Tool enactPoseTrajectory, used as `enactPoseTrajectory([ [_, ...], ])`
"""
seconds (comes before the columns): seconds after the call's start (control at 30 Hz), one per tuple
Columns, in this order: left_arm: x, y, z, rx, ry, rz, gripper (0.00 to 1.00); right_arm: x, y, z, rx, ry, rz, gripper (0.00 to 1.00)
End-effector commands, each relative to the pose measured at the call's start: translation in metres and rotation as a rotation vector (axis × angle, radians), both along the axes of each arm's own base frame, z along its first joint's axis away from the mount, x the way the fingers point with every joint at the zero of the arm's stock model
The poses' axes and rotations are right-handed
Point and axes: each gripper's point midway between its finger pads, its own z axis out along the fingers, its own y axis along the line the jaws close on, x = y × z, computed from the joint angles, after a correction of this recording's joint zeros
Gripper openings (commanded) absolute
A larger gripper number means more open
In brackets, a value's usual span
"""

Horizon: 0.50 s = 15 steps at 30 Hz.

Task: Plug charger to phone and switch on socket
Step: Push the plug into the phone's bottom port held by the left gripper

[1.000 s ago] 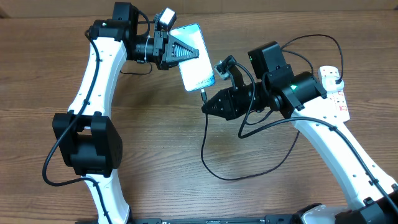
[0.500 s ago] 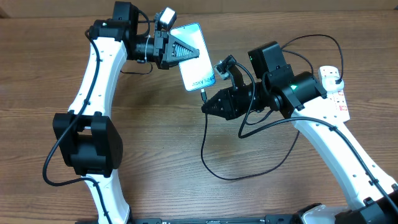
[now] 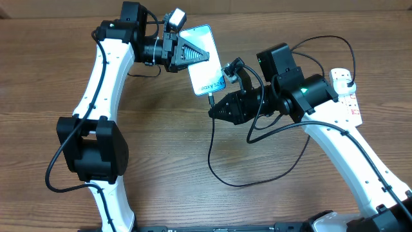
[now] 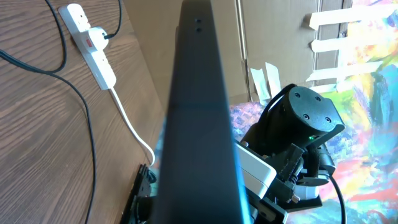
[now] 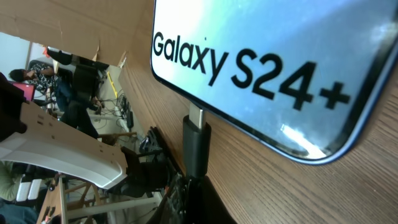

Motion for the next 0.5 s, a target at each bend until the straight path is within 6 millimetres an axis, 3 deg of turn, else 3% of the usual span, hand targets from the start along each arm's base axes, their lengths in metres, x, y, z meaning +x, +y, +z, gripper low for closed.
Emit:
enactPoseTrajectory([
  [0.0,-0.0047,-0.0025,0.013,-0.054,-0.007,-0.021,0.04,0.0017,-0.0018,0.0092,0.009,-0.036,-0.008,0.04],
  [0.47,-0.0047,-0.0025,0.013,-0.054,-0.006,-0.021,0.04,0.0062,-0.007,0.0063,-0.011,-0.039,-0.03,0.04],
])
